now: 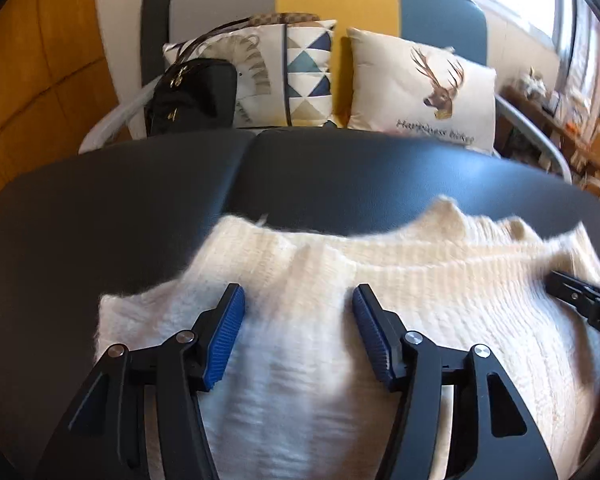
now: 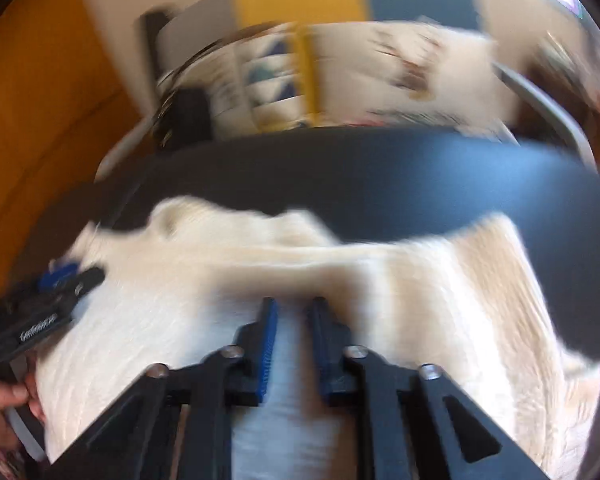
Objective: Fold clothes
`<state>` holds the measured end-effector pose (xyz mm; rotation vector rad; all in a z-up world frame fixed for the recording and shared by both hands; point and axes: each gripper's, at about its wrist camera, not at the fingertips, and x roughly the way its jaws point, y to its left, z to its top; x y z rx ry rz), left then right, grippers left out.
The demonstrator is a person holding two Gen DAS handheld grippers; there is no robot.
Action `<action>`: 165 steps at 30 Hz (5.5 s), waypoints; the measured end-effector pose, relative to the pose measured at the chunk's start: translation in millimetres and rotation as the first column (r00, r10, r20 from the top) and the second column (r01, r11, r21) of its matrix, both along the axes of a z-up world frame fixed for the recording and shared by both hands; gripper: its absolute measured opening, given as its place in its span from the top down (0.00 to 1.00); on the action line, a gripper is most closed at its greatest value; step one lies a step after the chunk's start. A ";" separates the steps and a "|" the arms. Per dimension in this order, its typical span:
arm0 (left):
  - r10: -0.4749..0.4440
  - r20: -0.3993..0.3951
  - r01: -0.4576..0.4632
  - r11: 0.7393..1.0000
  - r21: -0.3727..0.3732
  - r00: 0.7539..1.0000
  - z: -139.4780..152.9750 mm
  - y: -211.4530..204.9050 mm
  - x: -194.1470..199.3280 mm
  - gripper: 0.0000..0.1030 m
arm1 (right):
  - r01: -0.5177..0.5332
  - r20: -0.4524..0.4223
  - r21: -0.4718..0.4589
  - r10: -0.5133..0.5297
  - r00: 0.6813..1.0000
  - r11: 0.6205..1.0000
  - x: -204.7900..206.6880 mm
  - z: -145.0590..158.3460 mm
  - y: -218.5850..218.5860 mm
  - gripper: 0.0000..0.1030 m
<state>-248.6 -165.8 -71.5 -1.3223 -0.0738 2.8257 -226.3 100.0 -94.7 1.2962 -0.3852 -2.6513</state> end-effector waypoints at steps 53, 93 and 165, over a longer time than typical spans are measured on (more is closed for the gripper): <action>0.072 0.097 -0.082 0.991 0.107 0.993 -20.2 -21.4 58.1 0.08 | 0.248 0.010 -0.112 -0.249 0.968 0.962 118.8 -1.9 89.7 0.77; -0.329 -0.147 0.341 0.938 0.063 0.933 54.5 146.7 163.4 0.07 | 0.210 0.059 -0.579 -0.216 0.975 0.788 305.4 -11.8 201.8 0.70; -0.490 0.008 0.483 0.862 0.155 0.872 -1.1 270.8 152.8 0.00 | 0.196 -0.176 -0.211 -0.234 0.956 0.958 241.2 -2.0 159.8 0.97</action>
